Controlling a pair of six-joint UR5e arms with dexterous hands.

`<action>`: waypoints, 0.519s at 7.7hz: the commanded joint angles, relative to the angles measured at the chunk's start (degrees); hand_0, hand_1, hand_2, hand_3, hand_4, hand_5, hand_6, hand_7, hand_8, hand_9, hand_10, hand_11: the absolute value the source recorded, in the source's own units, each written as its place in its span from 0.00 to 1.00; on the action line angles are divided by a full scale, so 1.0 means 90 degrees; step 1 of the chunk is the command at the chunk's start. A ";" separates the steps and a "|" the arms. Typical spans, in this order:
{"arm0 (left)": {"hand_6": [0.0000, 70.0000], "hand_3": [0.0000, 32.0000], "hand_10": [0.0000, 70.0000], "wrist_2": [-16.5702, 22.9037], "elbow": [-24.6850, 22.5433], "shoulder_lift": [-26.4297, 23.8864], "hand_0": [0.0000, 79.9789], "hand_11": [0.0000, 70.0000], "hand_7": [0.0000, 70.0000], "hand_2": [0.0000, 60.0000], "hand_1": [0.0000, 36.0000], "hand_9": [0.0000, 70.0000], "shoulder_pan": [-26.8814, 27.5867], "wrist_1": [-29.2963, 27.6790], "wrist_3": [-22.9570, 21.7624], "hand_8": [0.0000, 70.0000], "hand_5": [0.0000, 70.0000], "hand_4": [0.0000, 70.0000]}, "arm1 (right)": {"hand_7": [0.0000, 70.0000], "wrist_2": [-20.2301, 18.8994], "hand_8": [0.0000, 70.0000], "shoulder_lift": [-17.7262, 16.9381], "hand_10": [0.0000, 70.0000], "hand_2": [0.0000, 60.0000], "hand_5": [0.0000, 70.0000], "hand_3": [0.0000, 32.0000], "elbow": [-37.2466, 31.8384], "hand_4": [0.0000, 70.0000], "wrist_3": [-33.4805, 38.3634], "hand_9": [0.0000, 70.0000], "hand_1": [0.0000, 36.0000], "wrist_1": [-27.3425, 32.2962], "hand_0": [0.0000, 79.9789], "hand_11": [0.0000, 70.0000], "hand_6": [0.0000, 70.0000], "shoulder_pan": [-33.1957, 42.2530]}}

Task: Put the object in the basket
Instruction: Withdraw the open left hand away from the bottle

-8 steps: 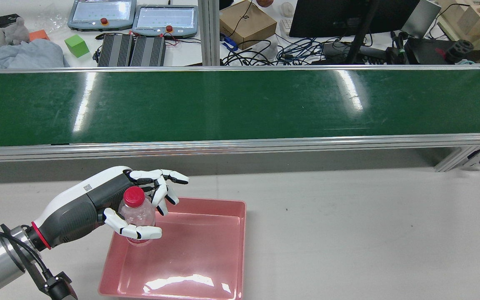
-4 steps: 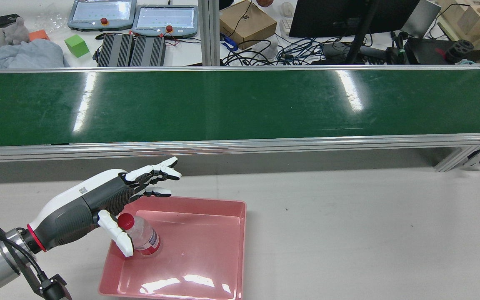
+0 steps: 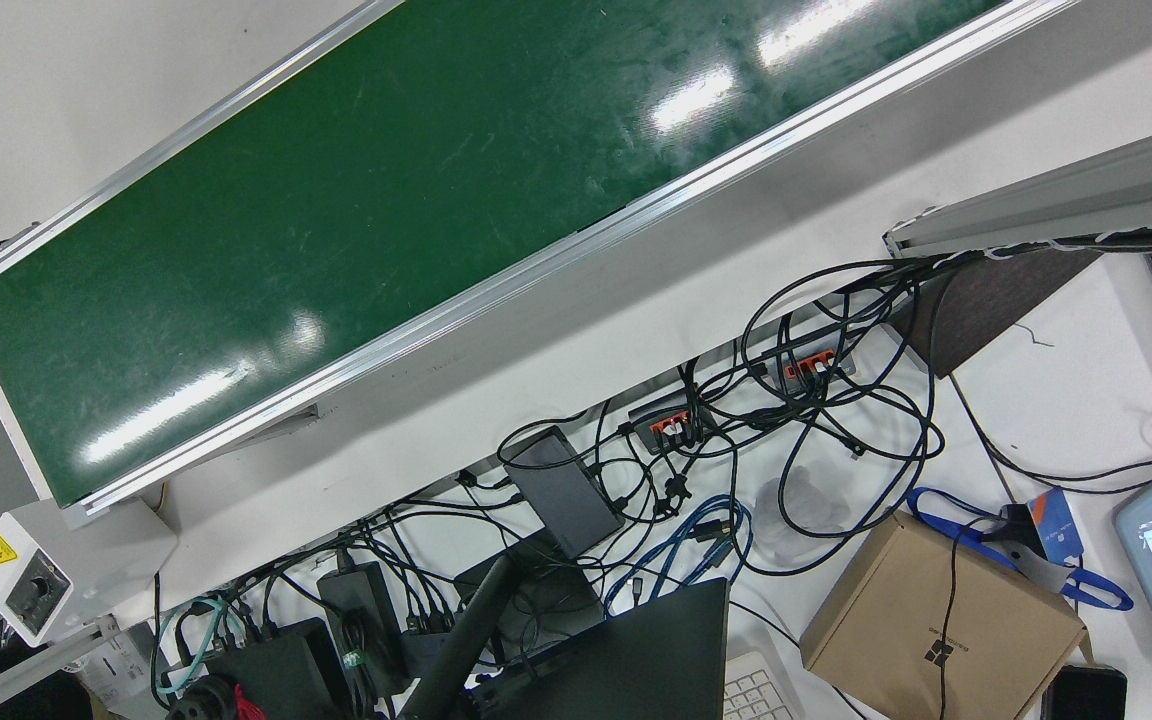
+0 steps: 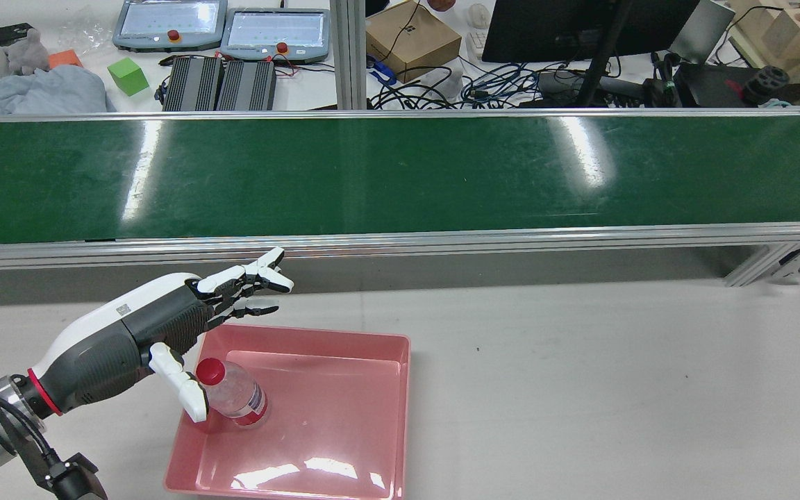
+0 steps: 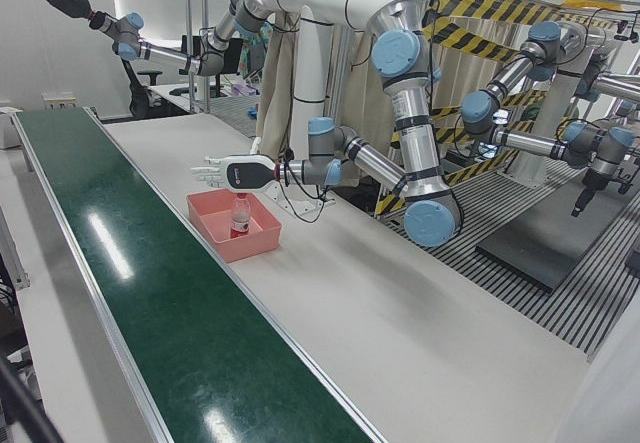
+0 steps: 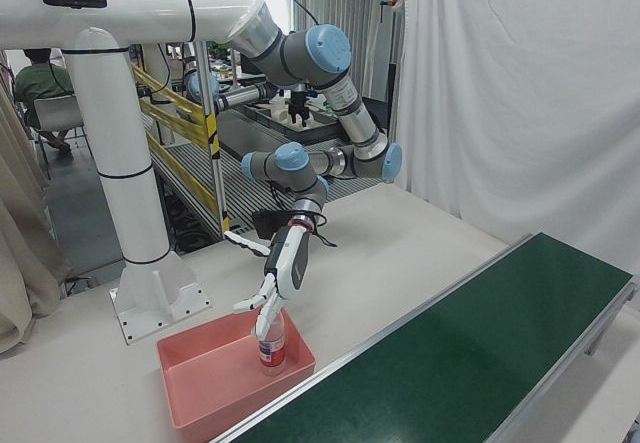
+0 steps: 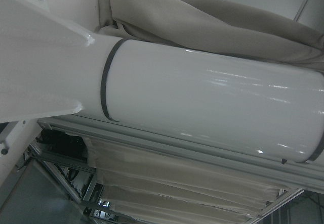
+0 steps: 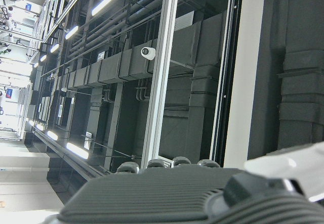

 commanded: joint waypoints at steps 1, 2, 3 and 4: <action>0.03 0.00 0.16 -0.0009 -0.0486 0.0259 0.57 0.23 0.01 0.00 0.01 0.06 -0.0166 0.0154 -0.0004 0.07 0.46 0.14 | 0.00 0.0000 0.00 0.0000 0.00 0.00 0.00 0.00 0.0000 0.00 0.0000 0.00 0.00 0.0000 0.00 0.00 0.00 0.0000; 0.03 0.00 0.15 -0.0019 -0.0525 0.0280 0.53 0.22 0.01 0.00 0.00 0.05 -0.0234 0.0154 -0.0004 0.07 0.45 0.13 | 0.00 0.0000 0.00 0.0000 0.00 0.00 0.00 0.00 0.0000 0.00 0.0000 0.00 0.00 0.0000 0.00 0.00 0.00 0.0000; 0.02 0.00 0.15 -0.0019 -0.0555 0.0280 0.49 0.22 0.00 0.00 0.00 0.04 -0.0264 0.0154 -0.0004 0.06 0.44 0.13 | 0.00 0.0000 0.00 0.0000 0.00 0.00 0.00 0.00 0.0000 0.00 0.0000 0.00 0.00 0.0000 0.00 0.00 0.00 0.0000; 0.04 0.00 0.16 -0.0019 -0.0642 0.0280 0.47 0.22 0.01 0.00 0.00 0.05 -0.0284 0.0154 -0.0013 0.08 0.46 0.15 | 0.00 0.0000 0.00 0.0000 0.00 0.00 0.00 0.00 0.0000 0.00 0.0000 0.00 0.00 0.0000 0.00 0.00 0.00 0.0000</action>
